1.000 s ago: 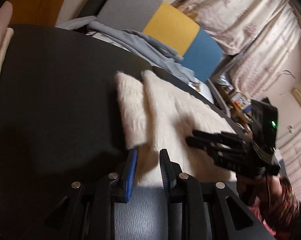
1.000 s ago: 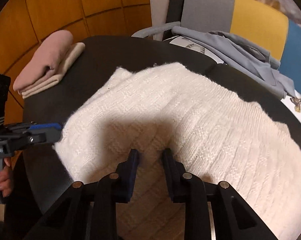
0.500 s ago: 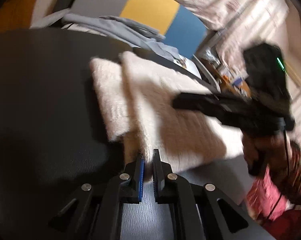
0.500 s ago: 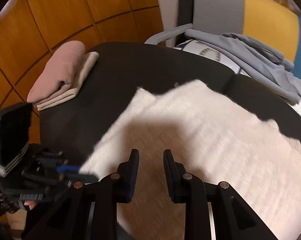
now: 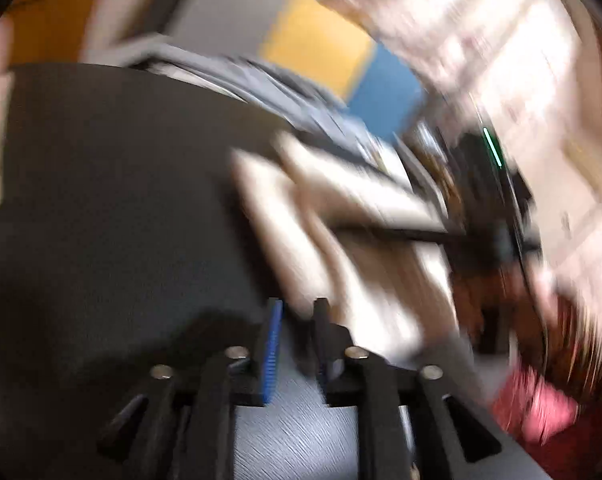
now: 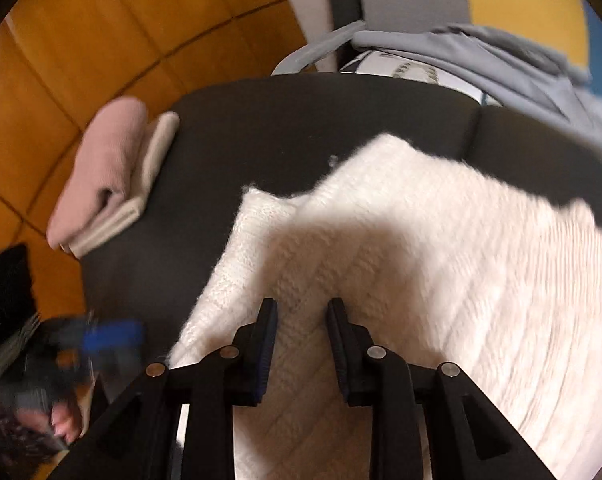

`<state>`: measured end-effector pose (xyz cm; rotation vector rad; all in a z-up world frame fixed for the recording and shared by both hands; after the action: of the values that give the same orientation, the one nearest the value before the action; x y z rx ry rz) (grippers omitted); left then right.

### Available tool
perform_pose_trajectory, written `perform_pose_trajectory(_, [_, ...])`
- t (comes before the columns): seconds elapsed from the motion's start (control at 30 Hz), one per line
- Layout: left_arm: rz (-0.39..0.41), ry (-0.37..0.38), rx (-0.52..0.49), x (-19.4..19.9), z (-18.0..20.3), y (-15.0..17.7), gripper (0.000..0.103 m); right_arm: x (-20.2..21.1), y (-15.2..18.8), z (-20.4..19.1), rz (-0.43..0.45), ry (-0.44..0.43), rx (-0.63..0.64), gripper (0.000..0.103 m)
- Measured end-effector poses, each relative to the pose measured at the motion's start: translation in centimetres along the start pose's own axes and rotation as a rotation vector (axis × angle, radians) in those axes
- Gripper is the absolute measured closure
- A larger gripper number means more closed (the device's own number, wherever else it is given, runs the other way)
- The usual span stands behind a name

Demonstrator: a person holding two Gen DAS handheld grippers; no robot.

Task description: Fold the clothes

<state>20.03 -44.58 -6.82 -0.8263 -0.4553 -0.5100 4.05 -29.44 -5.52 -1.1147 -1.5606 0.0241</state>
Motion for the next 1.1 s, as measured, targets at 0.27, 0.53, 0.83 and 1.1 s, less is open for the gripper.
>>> perform_pose_trajectory(0.27, [-0.095, 0.044, 0.229, -6.5, -3.0, -3.4, 0.069, 1.4, 0.9, -0.8, 0.034, 0.039, 0.035, 0.072])
perform_pose_trajectory(0.53, [-0.088, 0.106, 0.27, -8.6, -2.2, -3.3, 0.084, 2.6, 2.4, -0.3, 0.047, 0.1, 0.129, 0.068])
perform_pose_trajectory(0.83, [-0.115, -0.079, 0.172, -8.2, -2.5, -4.1, 0.093, 2.7, 3.0, -0.1, 0.091, 0.133, 0.145, 0.068])
perform_pose_trajectory(1.1, [0.025, -0.105, 0.152, -3.8, -1.2, -4.8, 0.087, 7.4, 3.1, 2.5, 0.187, 0.036, 0.022, 0.053])
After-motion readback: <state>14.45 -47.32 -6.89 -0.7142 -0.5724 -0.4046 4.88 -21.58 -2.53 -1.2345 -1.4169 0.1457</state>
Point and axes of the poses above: each gripper's, at about its wrist camera, not at the fingertips, and x roughly against the way its jaws point, z to its right, y to its underside, the point moved 1 cm from there along -x, roughly the way its jaws point, and after that the axes turned 4 degrees about z, right-handed, at the moved point
